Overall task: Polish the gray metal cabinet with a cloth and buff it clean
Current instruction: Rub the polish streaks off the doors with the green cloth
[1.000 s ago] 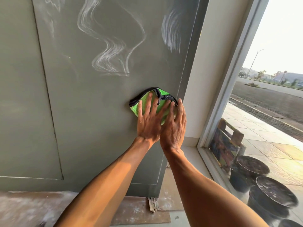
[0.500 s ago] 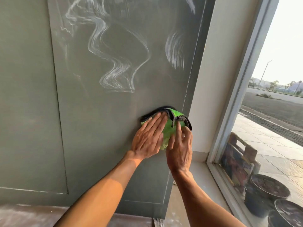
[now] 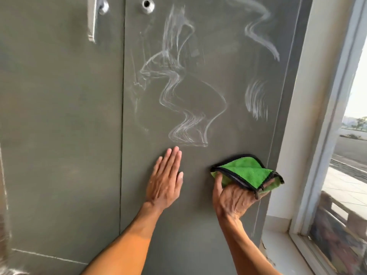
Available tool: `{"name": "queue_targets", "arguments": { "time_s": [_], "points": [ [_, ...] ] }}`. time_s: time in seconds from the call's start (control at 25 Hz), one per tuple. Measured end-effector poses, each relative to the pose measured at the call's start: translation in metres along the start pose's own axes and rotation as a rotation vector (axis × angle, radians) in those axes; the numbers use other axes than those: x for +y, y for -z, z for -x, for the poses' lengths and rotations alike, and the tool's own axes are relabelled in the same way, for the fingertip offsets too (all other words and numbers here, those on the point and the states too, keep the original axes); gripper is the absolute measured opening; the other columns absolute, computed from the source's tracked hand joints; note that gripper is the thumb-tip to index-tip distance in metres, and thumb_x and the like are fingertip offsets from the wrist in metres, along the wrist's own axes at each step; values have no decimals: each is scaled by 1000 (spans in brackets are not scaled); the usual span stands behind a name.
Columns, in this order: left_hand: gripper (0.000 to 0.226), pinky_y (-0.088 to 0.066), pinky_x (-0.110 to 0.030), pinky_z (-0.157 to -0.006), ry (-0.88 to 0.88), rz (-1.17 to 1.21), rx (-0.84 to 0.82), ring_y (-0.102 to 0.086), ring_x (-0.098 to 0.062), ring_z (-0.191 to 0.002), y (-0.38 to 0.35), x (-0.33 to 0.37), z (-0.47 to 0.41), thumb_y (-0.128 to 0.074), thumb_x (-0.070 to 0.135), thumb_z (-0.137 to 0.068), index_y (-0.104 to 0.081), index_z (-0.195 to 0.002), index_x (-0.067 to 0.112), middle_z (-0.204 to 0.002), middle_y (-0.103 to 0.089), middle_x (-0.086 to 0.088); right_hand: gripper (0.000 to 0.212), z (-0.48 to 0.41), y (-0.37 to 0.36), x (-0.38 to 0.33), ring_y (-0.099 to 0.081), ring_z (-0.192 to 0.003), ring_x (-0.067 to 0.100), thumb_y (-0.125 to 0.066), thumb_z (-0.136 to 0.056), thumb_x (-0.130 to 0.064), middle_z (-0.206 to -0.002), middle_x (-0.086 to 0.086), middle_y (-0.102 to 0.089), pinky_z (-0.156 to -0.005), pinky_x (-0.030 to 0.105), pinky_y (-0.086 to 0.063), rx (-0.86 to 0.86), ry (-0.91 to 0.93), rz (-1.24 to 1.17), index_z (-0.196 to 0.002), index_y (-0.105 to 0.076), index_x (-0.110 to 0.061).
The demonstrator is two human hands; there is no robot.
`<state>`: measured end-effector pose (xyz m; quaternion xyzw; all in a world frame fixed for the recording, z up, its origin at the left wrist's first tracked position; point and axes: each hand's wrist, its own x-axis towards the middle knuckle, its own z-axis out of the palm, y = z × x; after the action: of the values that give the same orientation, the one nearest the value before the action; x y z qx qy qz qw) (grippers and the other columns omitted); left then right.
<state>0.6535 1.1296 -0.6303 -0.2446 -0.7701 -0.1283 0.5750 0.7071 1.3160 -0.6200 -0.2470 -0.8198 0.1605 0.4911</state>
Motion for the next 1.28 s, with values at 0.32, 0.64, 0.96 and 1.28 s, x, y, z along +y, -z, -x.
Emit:
{"name": "queue_targets", "arguments": {
  "time_s": [0.32, 0.64, 0.96, 1.28],
  "points": [
    [69, -23, -51, -125, 253, -113, 92, -19, -29, -157, 22, -87, 18, -38, 37, -104, -22, -160, -1, -169, -17, -16, 98, -14, 9, -121, 4, -151, 53, -39, -87, -77, -147, 39, -41, -117, 73, -6, 79, 232, 54, -147, -48, 0],
    [69, -19, -47, -125, 313, 14, 77, -15, -29, -158, 24, -110, 24, -35, 37, -104, -24, -159, -3, -170, -16, -16, 94, 13, -13, -184, 4, -155, 40, -31, -89, -80, -162, 32, -19, -124, 61, 1, 93, 698, 195, -150, -41, -10],
    [71, -19, -51, -124, 397, -8, 124, -19, -32, -156, 15, -98, 19, -34, 34, -101, -19, -160, -2, -170, -13, -16, 97, -142, 81, -39, -8, -154, 38, -15, -94, -70, -165, 29, -12, -125, 47, -1, 56, -161, -173, -160, -3, 0],
    [68, -18, -47, -125, 375, 16, 111, -15, -29, -157, 27, -100, -16, -31, 34, -103, -22, -159, -2, -170, -15, -16, 83, -63, 27, -201, -7, -156, 36, -27, -97, -58, -161, 27, -26, -125, 57, -1, 186, 384, 20, -157, -24, -1]
  ]
}}
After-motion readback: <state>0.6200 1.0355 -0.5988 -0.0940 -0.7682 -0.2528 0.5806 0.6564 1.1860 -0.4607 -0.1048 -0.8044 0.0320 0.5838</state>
